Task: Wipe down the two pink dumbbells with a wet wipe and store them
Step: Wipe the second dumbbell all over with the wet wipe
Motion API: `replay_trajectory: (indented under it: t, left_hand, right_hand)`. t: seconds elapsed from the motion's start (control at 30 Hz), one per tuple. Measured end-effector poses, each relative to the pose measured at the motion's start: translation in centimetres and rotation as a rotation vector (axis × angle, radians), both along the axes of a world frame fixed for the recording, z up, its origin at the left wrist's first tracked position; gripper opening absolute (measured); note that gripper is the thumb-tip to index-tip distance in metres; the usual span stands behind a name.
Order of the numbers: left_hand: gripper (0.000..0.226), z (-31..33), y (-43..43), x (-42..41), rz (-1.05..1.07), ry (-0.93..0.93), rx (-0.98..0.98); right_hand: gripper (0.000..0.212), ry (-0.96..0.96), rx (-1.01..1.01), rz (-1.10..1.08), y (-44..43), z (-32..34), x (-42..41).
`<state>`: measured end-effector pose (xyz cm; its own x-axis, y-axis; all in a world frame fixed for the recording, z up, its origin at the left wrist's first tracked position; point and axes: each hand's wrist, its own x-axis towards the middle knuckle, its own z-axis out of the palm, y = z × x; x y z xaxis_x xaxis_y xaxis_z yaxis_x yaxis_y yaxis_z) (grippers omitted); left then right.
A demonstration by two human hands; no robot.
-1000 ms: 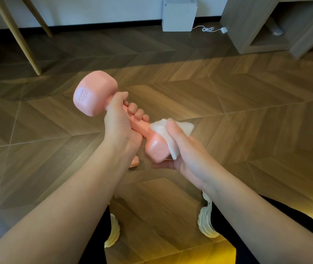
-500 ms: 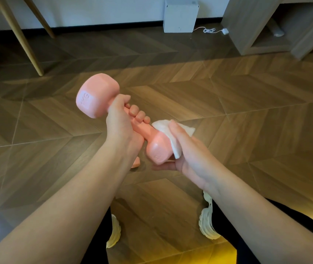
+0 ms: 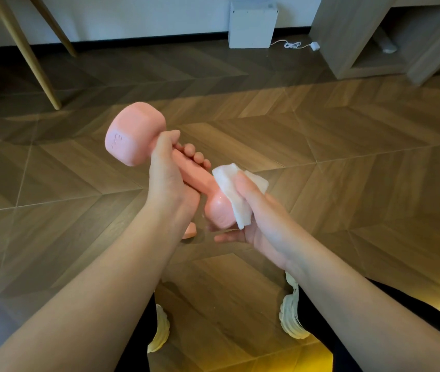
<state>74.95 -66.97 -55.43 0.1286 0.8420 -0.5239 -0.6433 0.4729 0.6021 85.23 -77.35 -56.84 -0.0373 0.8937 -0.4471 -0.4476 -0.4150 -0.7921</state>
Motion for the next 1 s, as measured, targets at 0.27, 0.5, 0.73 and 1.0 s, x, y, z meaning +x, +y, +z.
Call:
replay_trajectory:
  t: [0.27,0.5,0.73,1.0]
  left_hand:
    - [0.031,-0.2,0.3,-0.2,0.023,0.024,-0.113]
    - [0.03,0.1,0.6,-0.4,0.027,-0.008,-0.093]
    - [0.032,-0.3,0.5,-0.7,0.033,-0.024,-0.079]
    - [0.031,-0.3,0.6,-0.2,-0.005,-0.053,-0.077]
  right_hand:
    - [0.053,-0.082,0.038,0.004,-0.6,-0.6,0.5]
    - [0.049,0.054,0.036,-0.04,0.1,-0.2,-0.1]
    - [0.055,-0.042,0.055,-0.01,-0.3,-0.9,0.2]
    - [0.055,0.06,-0.03,-0.024,0.2,-0.5,1.0]
